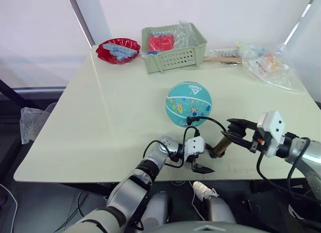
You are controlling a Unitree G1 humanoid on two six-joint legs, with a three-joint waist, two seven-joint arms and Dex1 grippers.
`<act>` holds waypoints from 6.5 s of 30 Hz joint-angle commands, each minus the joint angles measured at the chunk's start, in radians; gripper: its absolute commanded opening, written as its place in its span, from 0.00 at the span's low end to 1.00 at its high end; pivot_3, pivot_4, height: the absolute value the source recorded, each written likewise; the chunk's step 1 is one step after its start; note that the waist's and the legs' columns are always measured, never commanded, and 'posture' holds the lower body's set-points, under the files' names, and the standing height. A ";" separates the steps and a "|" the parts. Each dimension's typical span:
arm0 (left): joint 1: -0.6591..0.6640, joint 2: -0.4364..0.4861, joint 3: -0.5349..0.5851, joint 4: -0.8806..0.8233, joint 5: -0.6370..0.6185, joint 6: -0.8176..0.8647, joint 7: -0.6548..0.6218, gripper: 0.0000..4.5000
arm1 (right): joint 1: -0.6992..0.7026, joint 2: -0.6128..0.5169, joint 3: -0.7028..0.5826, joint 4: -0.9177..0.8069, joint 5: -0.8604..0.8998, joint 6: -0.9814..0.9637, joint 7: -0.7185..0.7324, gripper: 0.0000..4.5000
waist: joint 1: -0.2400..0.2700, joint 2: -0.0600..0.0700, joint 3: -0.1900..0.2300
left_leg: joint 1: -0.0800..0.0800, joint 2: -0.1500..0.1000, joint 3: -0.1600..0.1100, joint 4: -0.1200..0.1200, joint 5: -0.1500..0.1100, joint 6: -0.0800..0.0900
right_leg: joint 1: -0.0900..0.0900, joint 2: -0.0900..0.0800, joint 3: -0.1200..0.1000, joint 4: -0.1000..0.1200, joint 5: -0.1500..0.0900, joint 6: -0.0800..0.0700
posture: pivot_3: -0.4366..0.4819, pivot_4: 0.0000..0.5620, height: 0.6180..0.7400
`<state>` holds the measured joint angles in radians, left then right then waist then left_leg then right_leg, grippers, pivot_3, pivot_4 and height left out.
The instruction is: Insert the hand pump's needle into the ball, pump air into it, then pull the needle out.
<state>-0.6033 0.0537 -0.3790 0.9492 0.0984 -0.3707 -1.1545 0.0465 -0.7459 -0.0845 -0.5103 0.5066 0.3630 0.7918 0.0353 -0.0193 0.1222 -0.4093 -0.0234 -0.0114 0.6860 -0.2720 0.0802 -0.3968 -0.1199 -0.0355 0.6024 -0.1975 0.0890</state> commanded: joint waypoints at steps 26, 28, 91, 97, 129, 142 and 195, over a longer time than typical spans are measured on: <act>0.364 0.488 0.344 -0.901 -0.542 0.383 -0.202 0.99 | 0.009 0.015 -0.085 0.015 0.015 0.066 -0.068 0.36 | -0.017 0.018 0.021 | -0.006 -0.002 0.001 -0.002 0.000 0.000 | -0.008 -0.001 0.002 0.000 0.000 -0.001 | 0.48 0.27 0.97; 0.378 0.511 0.363 -0.922 -0.559 0.391 -0.209 0.99 | 0.001 0.008 -0.096 0.015 0.018 0.069 -0.070 0.36 | -0.018 0.018 0.021 | -0.006 -0.002 0.002 -0.002 0.000 -0.001 | -0.007 0.000 0.002 0.000 0.000 -0.001 | 0.48 0.27 0.97; 0.459 0.579 0.392 -1.088 -0.617 0.432 -0.167 1.00 | -0.428 0.003 0.399 0.527 -0.516 -0.843 0.297 0.97 | -0.032 0.022 0.046 | -0.005 0.001 0.004 -0.003 0.010 -0.016 | -0.011 0.013 0.009 0.007 0.002 -0.005 | 0.48 0.27 0.97; 0.436 0.577 0.392 -1.063 -0.617 0.434 -0.166 1.00 | -0.327 -0.048 0.317 0.455 -0.405 -0.895 0.294 0.97 | -0.021 0.022 0.046 | -0.005 0.002 0.004 -0.003 0.011 -0.017 | -0.011 0.013 0.009 0.008 0.002 -0.005 | 0.48 0.27 0.97; -0.096 0.318 0.334 -0.599 -0.408 0.373 0.100 1.00 | 0.378 0.154 -0.114 -0.052 0.061 -0.598 -0.023 0.97 | -0.023 0.019 0.046 | -0.004 0.001 0.004 0.000 0.010 -0.015 | -0.011 0.016 0.010 0.015 0.005 -0.005 | 0.48 0.27 0.97; -0.260 0.211 0.313 -0.337 -0.327 0.263 0.111 1.00 | 0.391 0.172 -0.110 -0.056 0.055 -0.579 0.006 0.97 | -0.018 0.016 0.048 | -0.005 0.000 0.004 0.001 0.010 -0.015 | -0.012 0.016 0.010 0.016 0.005 -0.005 | 0.48 0.27 0.97; -0.097 0.079 0.263 -0.532 -0.232 0.624 0.427 1.00 | -0.341 0.145 0.433 0.126 -0.872 -0.241 -0.197 0.18 | 0.005 0.012 0.038 | -0.003 -0.002 0.001 0.003 0.013 -0.020 | -0.010 0.015 0.008 0.019 0.005 -0.005 | 0.48 0.27 0.97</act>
<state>-0.7390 0.1493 -0.0626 0.3731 -0.1602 0.2036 -0.7338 -0.2738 -0.6089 0.3640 -0.3627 -0.3557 0.1480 0.6071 0.0407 -0.0070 0.1602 -0.4120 -0.0254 -0.0102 0.6892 -0.2588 0.0603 -0.4067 -0.1048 -0.0274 0.6219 -0.1925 0.0843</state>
